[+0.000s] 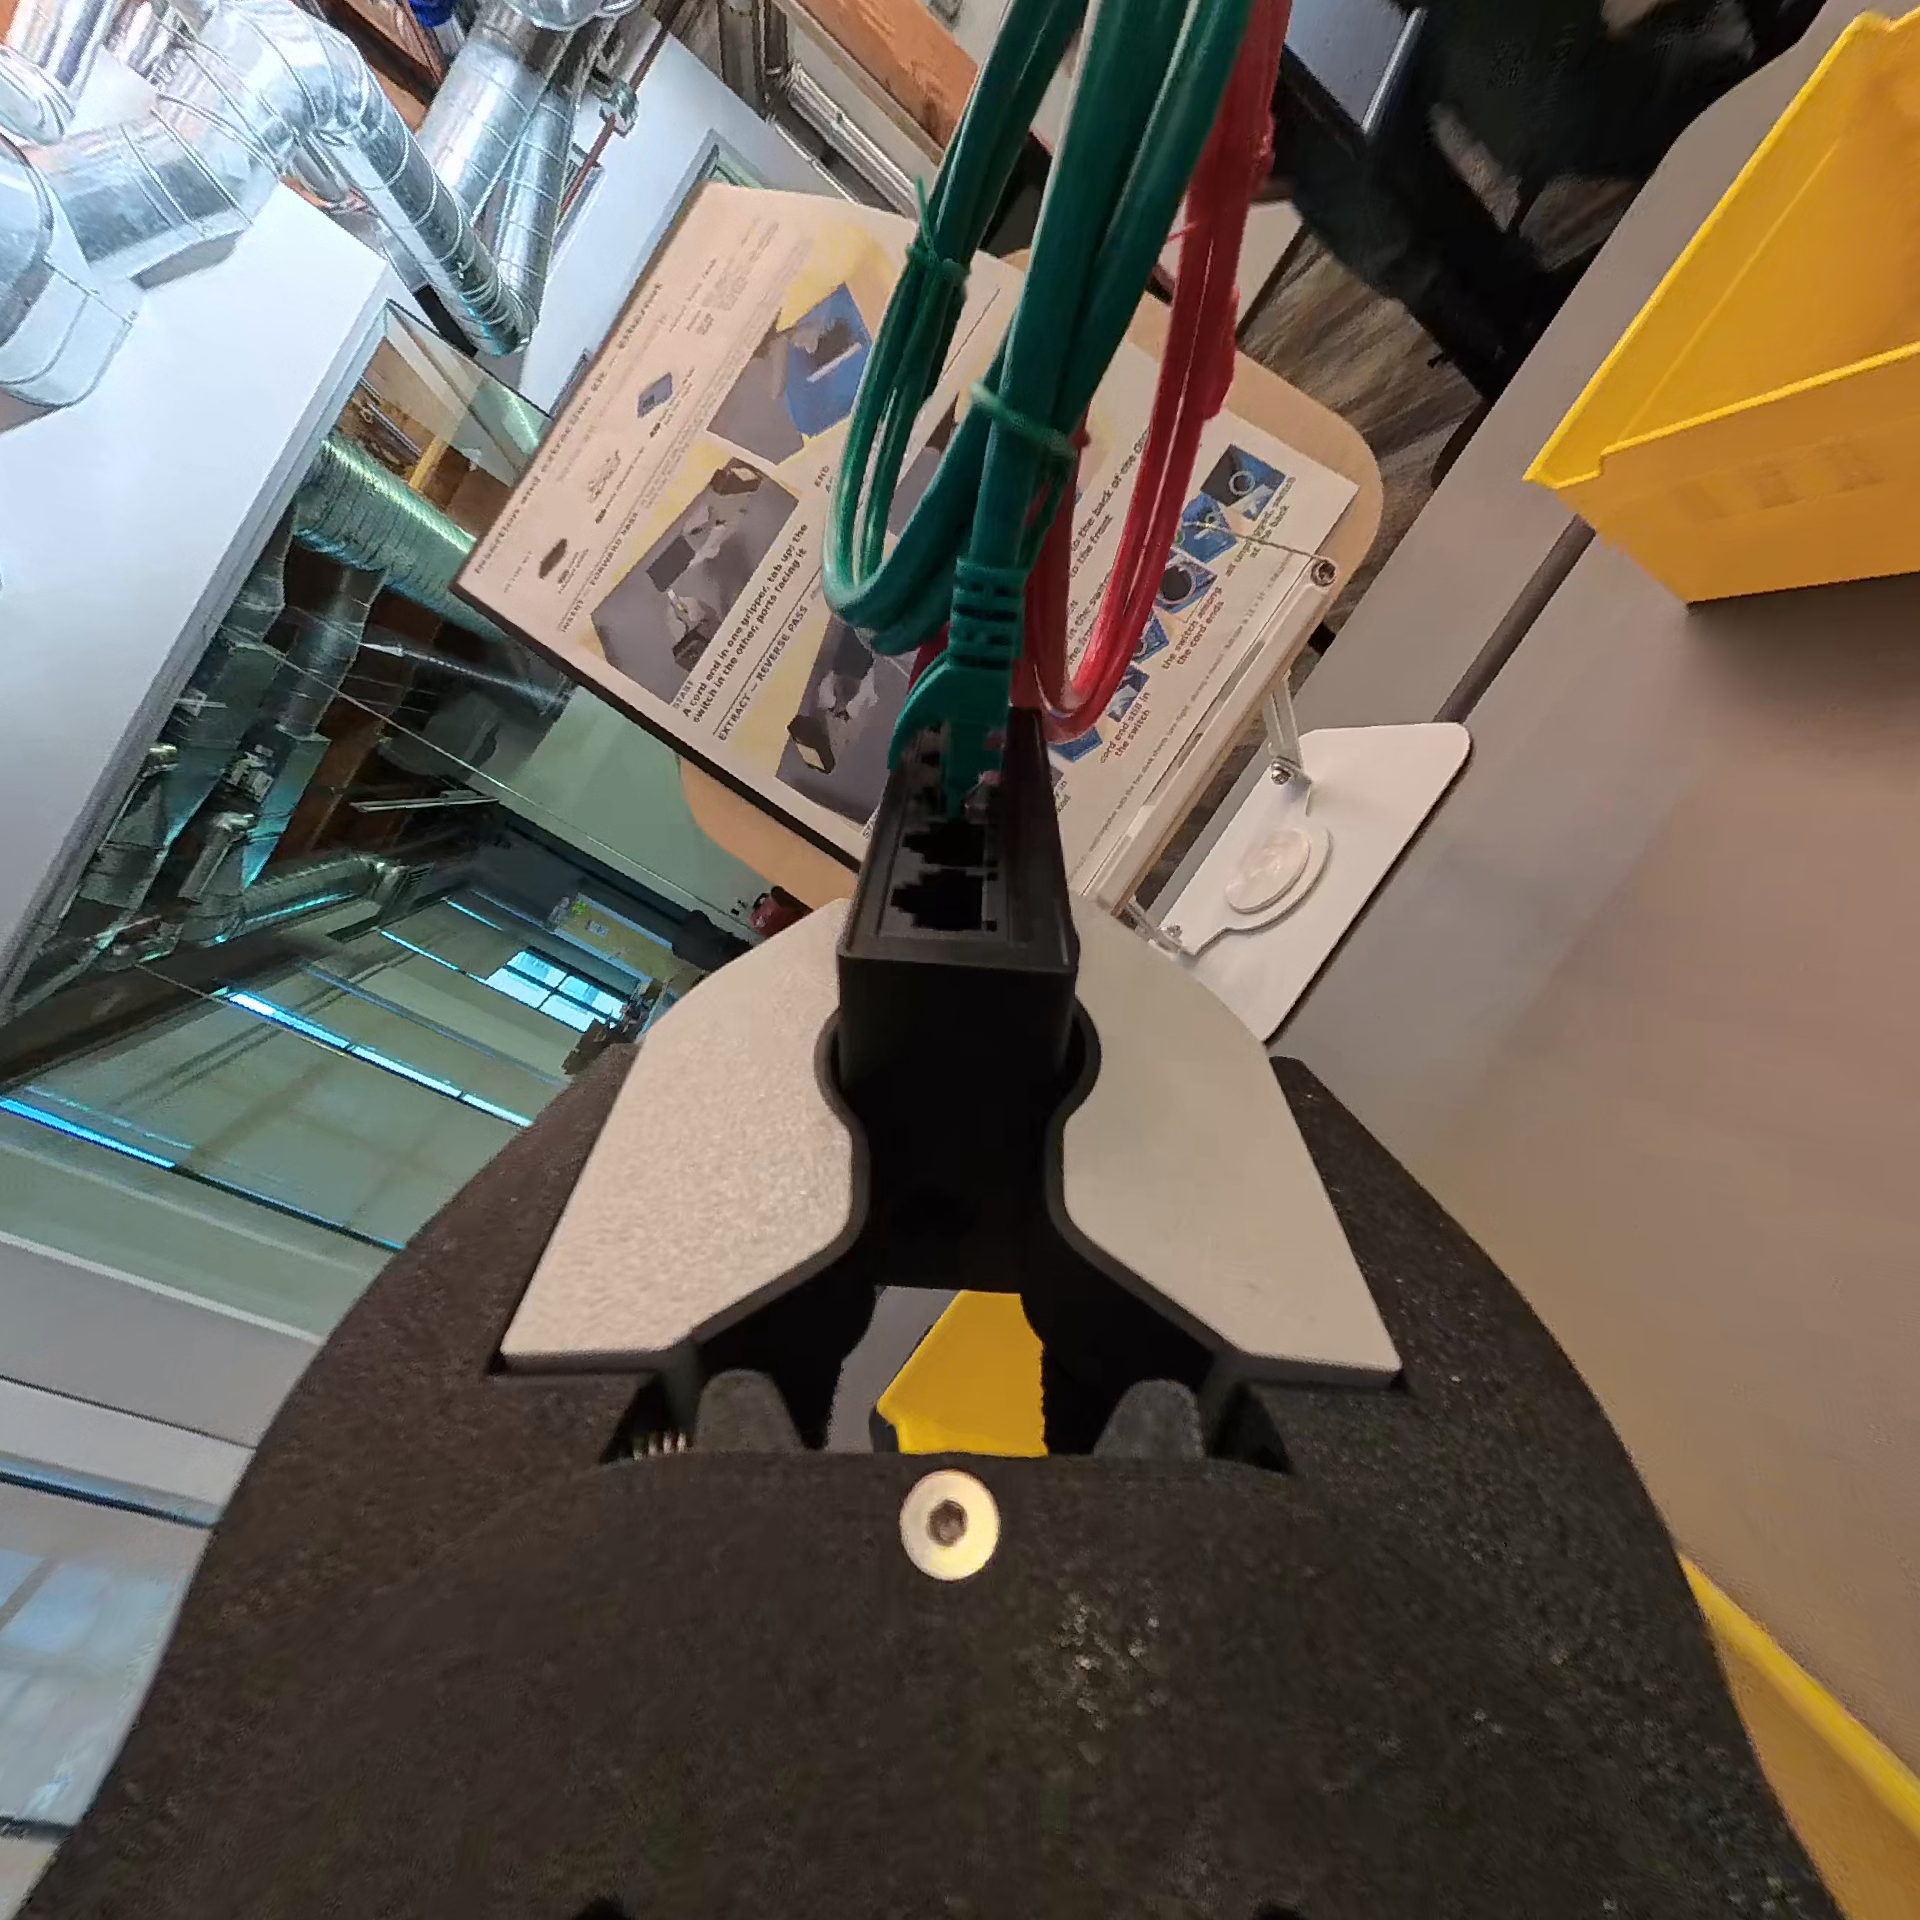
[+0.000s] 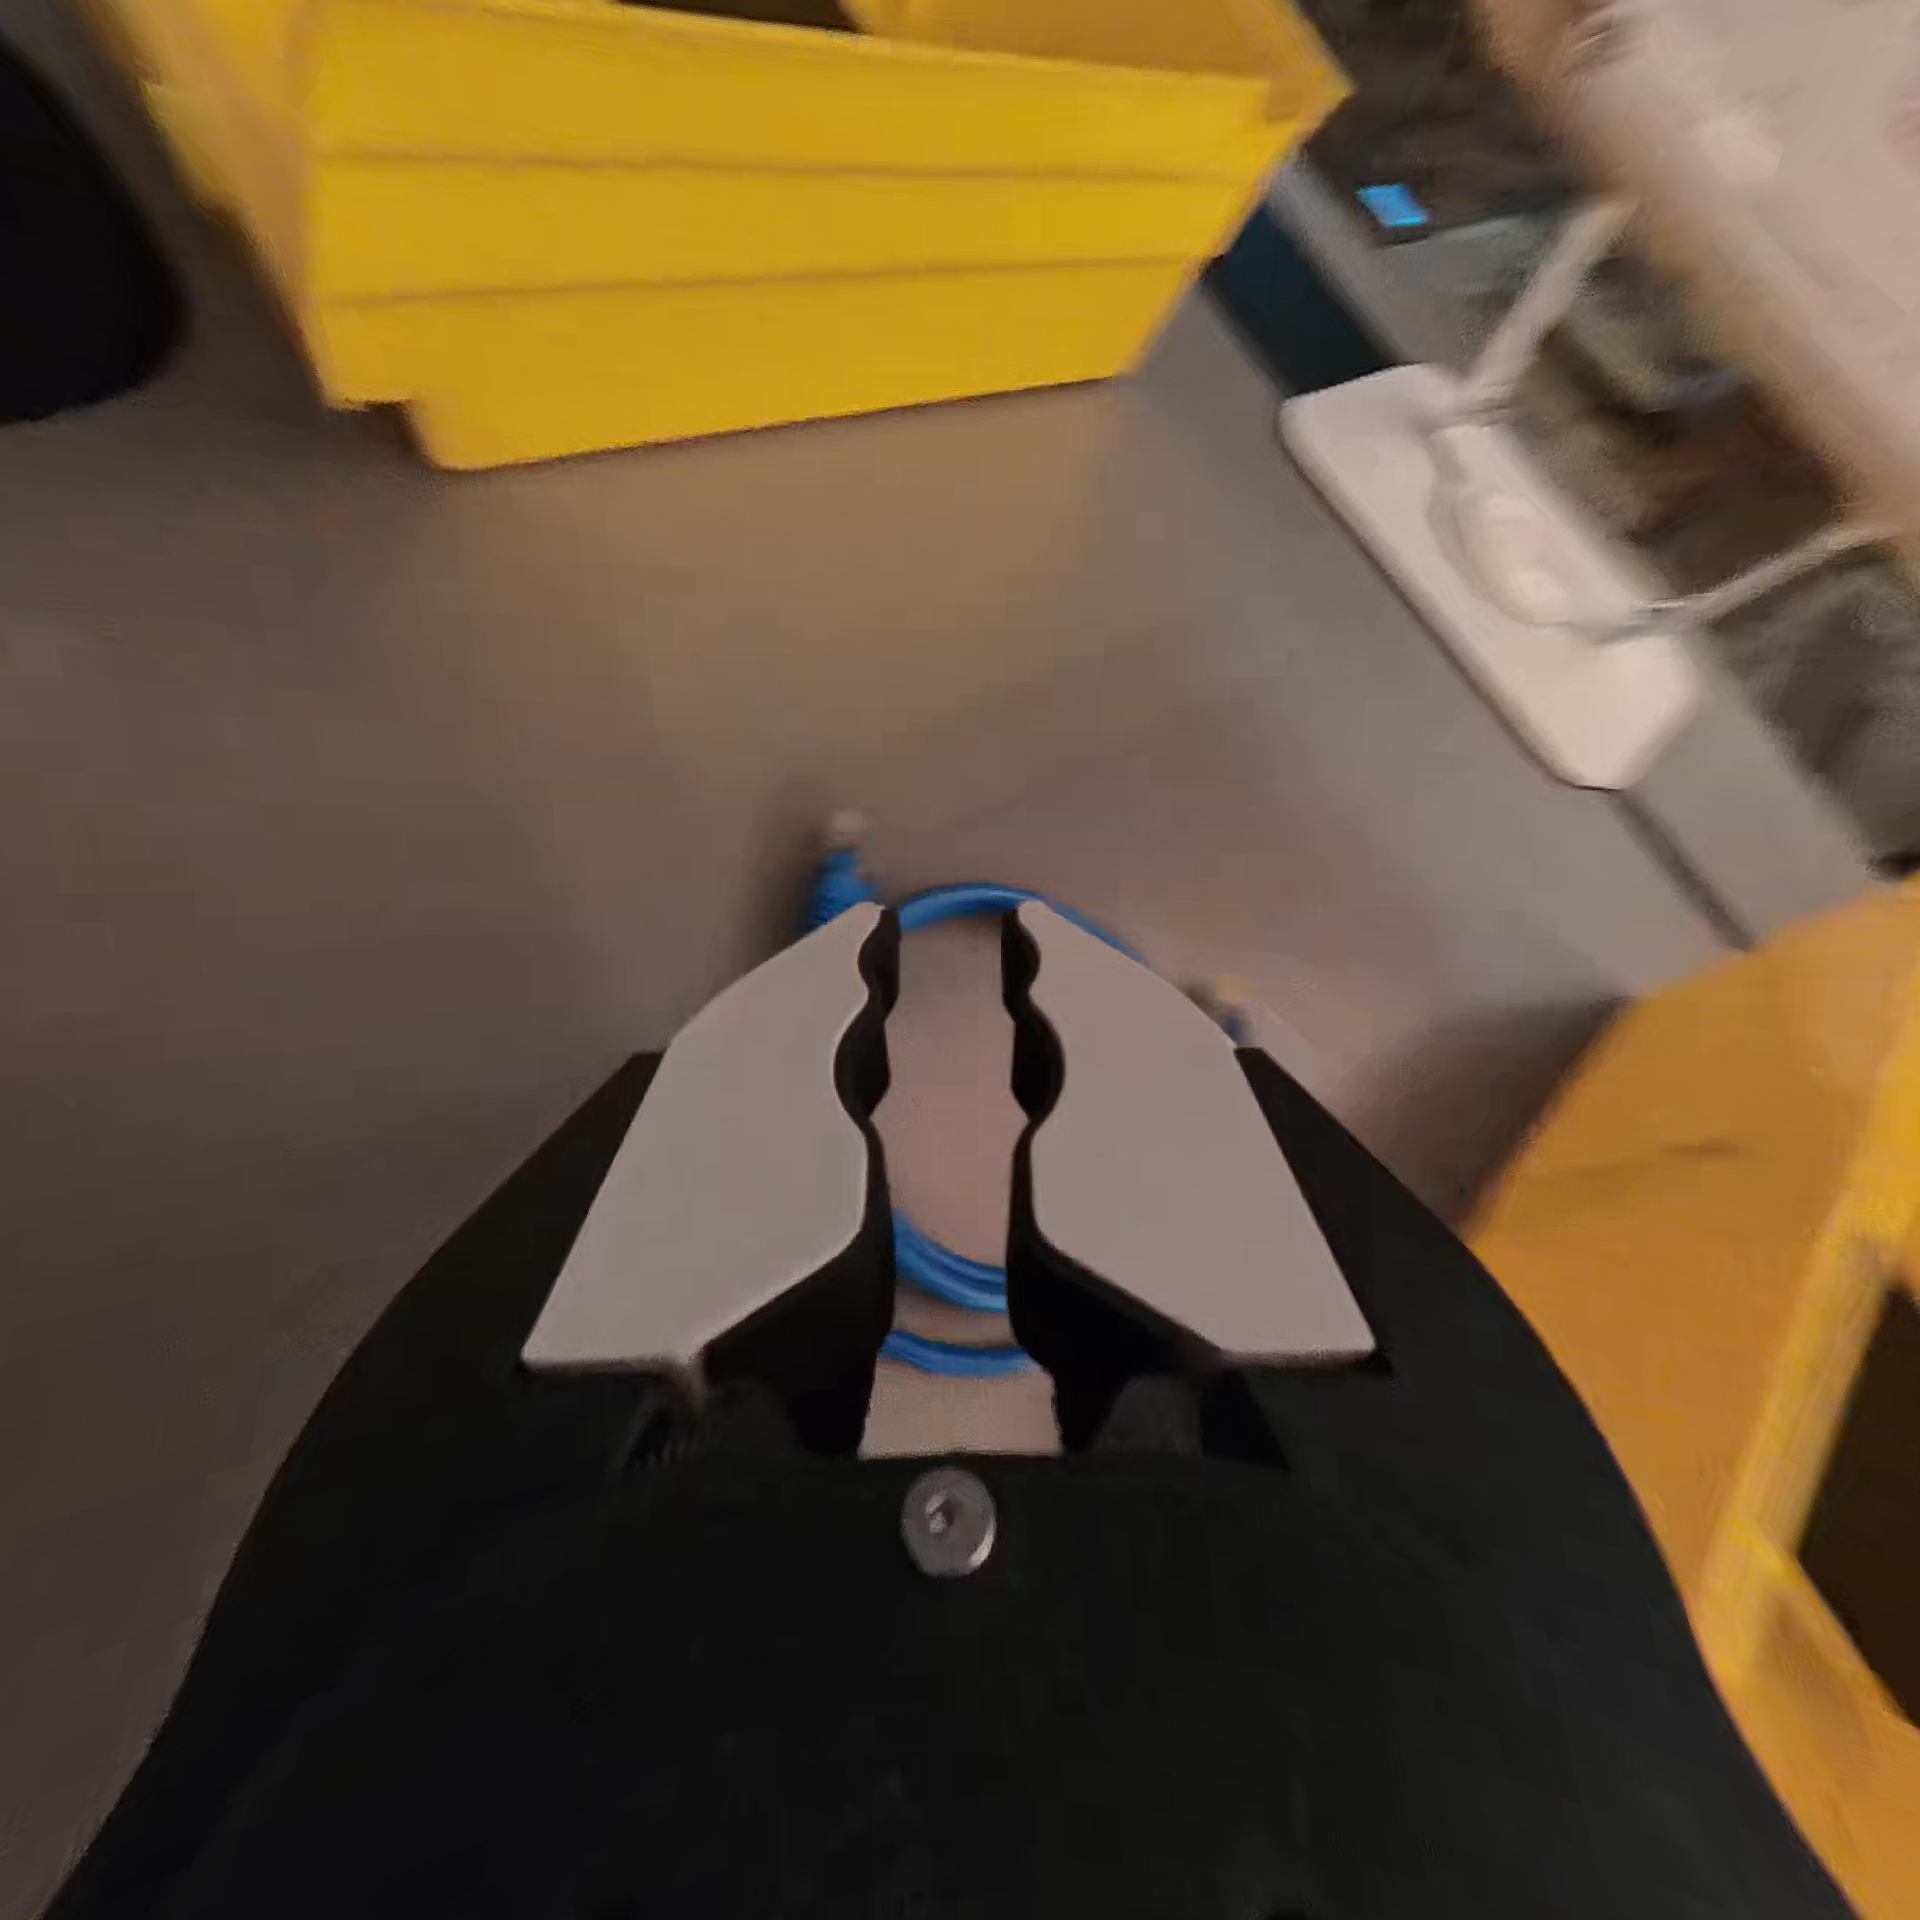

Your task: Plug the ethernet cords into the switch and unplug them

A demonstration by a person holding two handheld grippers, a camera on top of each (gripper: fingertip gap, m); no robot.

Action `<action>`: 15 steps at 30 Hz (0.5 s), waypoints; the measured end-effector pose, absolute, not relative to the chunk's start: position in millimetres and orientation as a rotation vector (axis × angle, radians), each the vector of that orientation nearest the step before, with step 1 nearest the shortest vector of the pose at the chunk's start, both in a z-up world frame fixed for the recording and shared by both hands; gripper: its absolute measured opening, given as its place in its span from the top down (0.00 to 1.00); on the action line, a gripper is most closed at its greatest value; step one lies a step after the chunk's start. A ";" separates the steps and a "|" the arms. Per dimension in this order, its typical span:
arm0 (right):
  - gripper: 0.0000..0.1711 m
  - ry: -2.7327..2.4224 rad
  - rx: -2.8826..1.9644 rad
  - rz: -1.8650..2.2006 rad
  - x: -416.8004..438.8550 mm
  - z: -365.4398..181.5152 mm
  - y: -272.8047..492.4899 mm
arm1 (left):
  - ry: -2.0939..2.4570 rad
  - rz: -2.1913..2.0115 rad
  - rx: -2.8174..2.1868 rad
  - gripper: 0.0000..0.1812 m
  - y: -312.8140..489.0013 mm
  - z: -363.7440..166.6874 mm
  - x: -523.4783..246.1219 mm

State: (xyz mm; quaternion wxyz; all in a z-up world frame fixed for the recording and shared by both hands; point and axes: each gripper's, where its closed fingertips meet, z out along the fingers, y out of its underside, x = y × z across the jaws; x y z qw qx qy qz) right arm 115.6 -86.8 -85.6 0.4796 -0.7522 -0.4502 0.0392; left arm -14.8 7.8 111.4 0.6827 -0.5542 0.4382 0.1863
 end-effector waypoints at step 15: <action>0.91 -0.841 -2.097 -0.108 173.9 -100.4 -42.2 | 1.014 0.328 -1.218 0.84 -1.3 115.2 -2.5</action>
